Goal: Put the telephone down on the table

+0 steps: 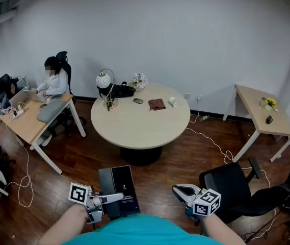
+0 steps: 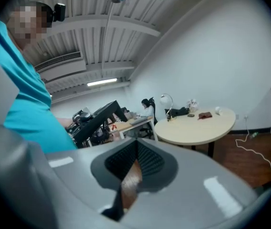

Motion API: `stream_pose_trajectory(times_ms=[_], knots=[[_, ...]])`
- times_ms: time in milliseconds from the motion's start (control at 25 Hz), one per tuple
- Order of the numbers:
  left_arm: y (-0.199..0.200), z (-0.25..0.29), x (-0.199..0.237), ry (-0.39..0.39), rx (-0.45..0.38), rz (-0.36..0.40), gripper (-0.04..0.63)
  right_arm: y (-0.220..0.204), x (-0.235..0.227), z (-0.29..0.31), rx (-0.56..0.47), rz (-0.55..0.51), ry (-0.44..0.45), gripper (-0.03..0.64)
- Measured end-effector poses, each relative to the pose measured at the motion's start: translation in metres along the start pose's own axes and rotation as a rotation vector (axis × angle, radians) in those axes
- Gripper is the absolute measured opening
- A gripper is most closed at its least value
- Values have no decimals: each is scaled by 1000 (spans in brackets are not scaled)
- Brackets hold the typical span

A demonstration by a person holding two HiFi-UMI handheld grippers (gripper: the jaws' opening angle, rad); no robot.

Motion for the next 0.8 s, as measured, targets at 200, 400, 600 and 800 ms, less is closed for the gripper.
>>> stream_pose_trajectory(times_ms=[200, 400, 600, 800], knots=[[19, 5, 18, 4, 6, -11, 174, -2, -14, 20, 11, 8, -1, 2], [71, 1, 45, -33, 17, -27, 173, 6, -30, 74, 26, -12, -16, 2], [149, -7, 70, -62, 40, -37, 174, 22, -43, 148, 18, -21, -44, 2], [223, -18, 95, -52, 88, 6, 173, 28, -60, 216, 13, -19, -63, 2]])
Point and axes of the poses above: the fingertips, and each gripper's own axes: z forward along the fingers, x to its left, y out of its top, the point moved 2 cm from there along -z, backward along the fingers, and after that the axes turned 15 degrees about -x, right-handed, at the moved point
